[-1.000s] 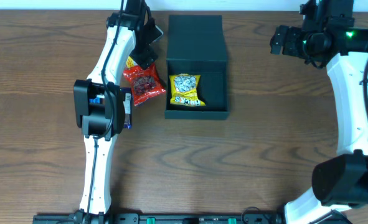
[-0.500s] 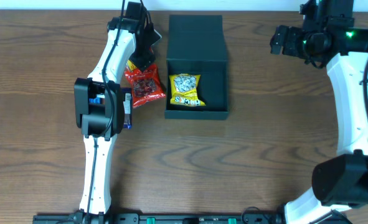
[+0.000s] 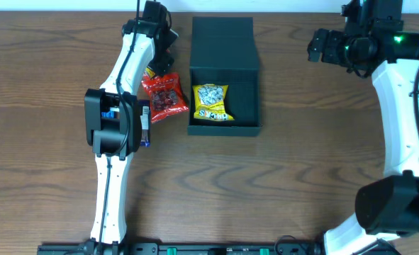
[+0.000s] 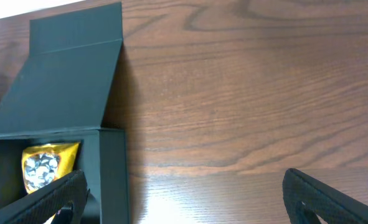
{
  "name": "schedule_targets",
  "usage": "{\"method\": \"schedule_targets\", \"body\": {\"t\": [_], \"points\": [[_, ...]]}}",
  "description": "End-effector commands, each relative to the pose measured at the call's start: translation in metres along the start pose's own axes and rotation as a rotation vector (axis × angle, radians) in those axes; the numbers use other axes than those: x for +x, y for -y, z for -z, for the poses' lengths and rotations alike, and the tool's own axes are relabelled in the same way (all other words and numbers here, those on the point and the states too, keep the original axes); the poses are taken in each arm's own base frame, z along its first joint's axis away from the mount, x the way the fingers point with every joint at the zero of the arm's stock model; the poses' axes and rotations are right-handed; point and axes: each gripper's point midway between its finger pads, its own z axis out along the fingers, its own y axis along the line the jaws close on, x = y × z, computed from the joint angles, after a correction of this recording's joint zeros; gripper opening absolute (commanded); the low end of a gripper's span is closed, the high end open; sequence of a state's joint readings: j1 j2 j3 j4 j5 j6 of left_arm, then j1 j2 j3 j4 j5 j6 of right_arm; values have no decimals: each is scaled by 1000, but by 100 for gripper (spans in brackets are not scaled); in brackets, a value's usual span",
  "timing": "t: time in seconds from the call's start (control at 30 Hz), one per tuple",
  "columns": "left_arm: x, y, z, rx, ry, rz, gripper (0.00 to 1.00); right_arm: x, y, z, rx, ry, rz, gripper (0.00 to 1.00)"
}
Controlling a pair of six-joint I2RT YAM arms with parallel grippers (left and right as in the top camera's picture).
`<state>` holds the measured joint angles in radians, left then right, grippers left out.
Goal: Pack container
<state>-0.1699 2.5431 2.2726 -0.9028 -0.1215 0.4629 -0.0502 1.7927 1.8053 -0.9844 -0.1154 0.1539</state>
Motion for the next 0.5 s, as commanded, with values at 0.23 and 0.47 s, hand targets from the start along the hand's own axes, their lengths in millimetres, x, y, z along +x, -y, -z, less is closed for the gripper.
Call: {"method": "schedule_targets", "body": {"t": [0.23,0.47], "points": [[2,-7,1,-17,-17,168,65,-3,-3,5,-3,14,-10,99],[-14,-16,30,-32,49,263,66,-5,11,6,37,22,-25,99]]}}
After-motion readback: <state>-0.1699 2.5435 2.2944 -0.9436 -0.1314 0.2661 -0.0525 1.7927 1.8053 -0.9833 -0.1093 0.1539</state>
